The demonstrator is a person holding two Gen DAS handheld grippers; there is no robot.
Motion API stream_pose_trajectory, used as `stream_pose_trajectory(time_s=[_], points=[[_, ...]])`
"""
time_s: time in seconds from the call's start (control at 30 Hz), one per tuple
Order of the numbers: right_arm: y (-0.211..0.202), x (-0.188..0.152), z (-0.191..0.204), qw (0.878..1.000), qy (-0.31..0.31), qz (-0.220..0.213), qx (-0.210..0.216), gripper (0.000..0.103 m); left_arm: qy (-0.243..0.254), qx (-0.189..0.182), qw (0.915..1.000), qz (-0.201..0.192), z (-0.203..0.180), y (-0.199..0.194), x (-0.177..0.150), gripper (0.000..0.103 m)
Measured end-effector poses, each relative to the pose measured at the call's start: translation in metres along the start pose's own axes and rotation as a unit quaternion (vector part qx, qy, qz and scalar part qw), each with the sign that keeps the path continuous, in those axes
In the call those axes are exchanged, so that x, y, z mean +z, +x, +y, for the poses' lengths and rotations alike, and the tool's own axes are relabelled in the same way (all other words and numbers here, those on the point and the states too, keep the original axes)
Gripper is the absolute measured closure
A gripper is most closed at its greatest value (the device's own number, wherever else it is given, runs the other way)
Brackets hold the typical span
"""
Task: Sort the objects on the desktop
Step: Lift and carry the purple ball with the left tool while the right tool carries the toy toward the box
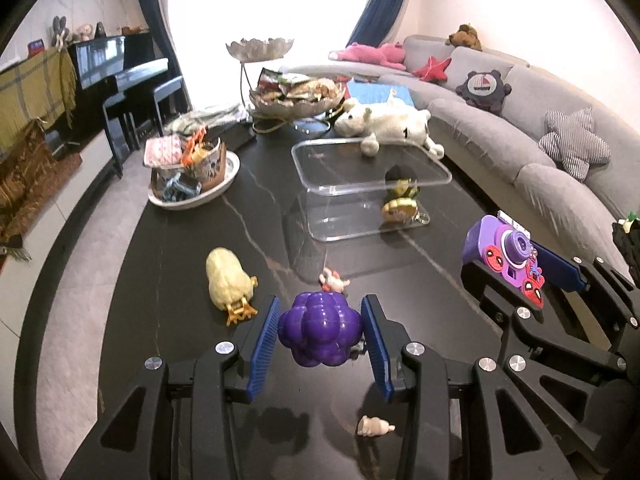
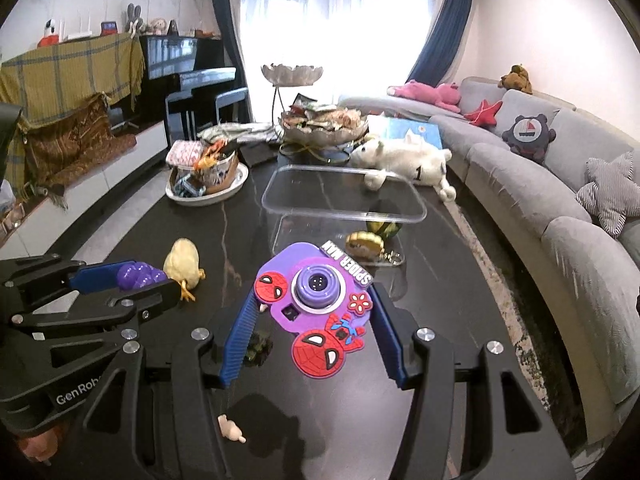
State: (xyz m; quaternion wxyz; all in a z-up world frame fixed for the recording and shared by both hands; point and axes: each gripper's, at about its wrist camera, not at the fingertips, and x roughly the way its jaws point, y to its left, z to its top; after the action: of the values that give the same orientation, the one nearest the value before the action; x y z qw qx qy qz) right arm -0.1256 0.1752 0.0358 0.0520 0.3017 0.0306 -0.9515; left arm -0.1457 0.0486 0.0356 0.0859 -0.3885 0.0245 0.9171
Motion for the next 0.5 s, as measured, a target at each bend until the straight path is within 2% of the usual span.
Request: stream_pose_trajectory(time_s=[0.23, 0.5], points=[[-0.008, 0.016, -0.008, 0.999, 0.04, -0.019, -0.023, 0.05, -0.014, 0.012, 0.9996, -0.023, -0.006, -0.009, 0.017, 0.066], [-0.014, 0.036, -0.008, 0.995, 0.055, -0.045, -0.066, 0.05, -0.033, 0.029, 0.9979, -0.048, -0.006, -0.015, 0.034, 0.066]])
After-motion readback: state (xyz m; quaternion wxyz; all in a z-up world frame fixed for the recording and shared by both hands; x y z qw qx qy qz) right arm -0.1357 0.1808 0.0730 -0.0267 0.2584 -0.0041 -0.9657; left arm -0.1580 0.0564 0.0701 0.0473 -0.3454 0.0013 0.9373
